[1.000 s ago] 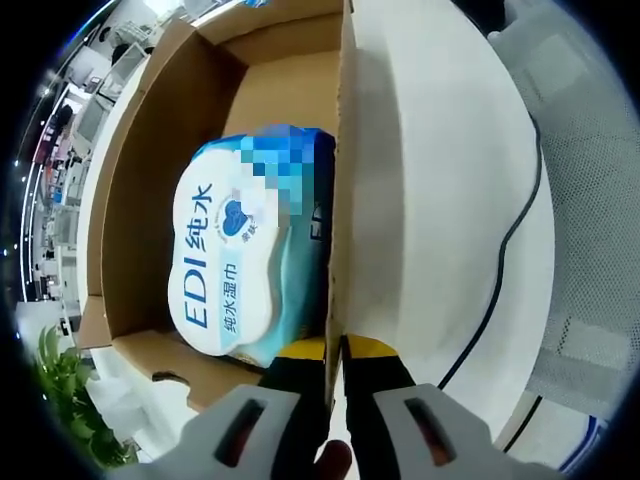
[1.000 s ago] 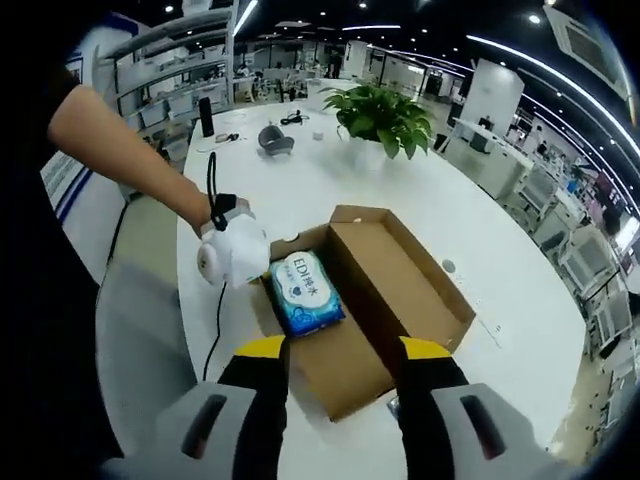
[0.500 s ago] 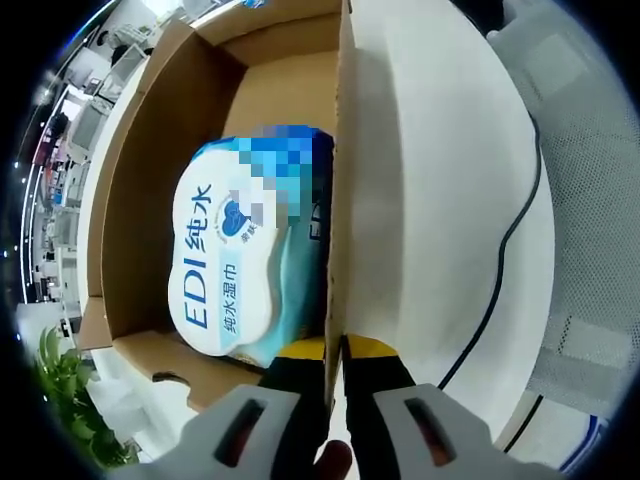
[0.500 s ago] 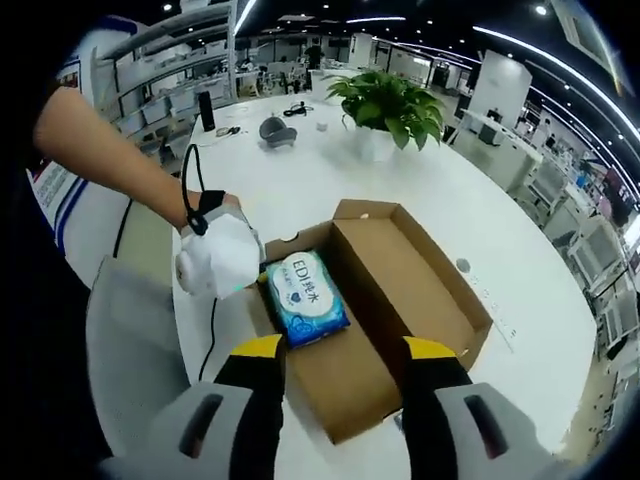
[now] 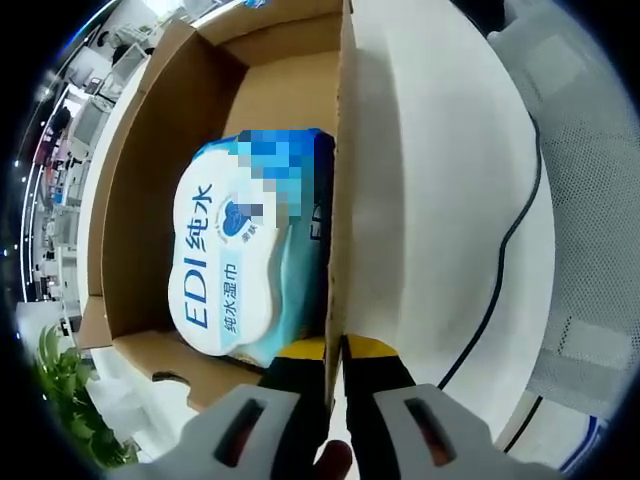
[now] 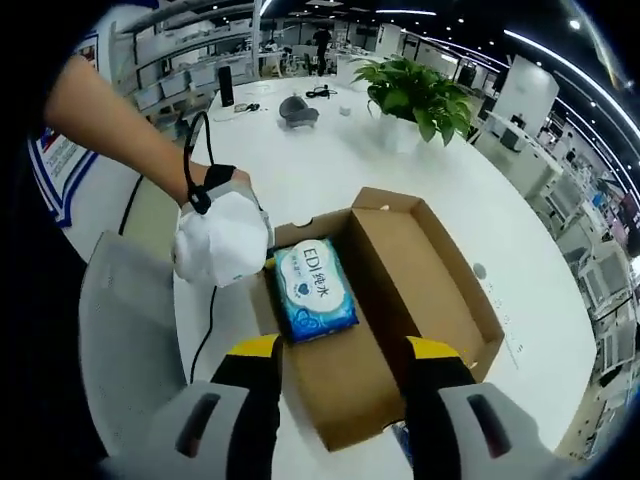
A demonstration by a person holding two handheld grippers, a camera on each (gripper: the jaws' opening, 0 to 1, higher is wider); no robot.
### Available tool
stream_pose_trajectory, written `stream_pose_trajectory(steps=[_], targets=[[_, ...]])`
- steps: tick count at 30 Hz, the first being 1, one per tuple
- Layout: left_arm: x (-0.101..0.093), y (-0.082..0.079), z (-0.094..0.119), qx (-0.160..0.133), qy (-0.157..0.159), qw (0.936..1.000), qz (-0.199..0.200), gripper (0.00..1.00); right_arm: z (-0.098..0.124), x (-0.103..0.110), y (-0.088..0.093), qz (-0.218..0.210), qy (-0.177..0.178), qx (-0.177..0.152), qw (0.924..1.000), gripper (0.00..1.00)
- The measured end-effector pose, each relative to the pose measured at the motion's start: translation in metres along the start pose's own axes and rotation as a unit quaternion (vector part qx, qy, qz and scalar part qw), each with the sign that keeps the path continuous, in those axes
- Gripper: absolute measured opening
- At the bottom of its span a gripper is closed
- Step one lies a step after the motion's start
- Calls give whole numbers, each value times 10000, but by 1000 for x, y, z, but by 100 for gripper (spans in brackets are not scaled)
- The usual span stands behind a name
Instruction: Operate the shoe box by opening the lid, removing the specified soft item, and placing it in the target area until the item is outside and the box remains undamaged.
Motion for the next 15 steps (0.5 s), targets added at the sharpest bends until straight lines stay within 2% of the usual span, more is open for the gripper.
stream_pose_trajectory(steps=[3,6,8,12,15], targets=[[0,0,0,2,-10,10000,7,3,-7,2,3,122,-114,93,9998,45],[0,0,0,2,-15,10000,22,3,-11,2,3,371,-174,16,9992,41],[0,0,1,-10,-18,10000,27,3,-14,0,3,383,-182,-35,9991,41],[1,0,3,-315,57,9995,64,3,-26,0,6,383,-417,-92,9984,43],[1,0,3,-357,56,9993,-15,3,-36,1,4,384,-425,-128,9983,44]])
Point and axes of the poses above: the point that each gripper's makers call its tool centre point, and the gripper's own axes: z roughly backward along the fingers, x roughly to its left, y roughly out of its underside, the point moved 7 cm from there along z, roughly backward along the fingers, and after that the axes turned 2 degrees about y, right-handed, at the moved point
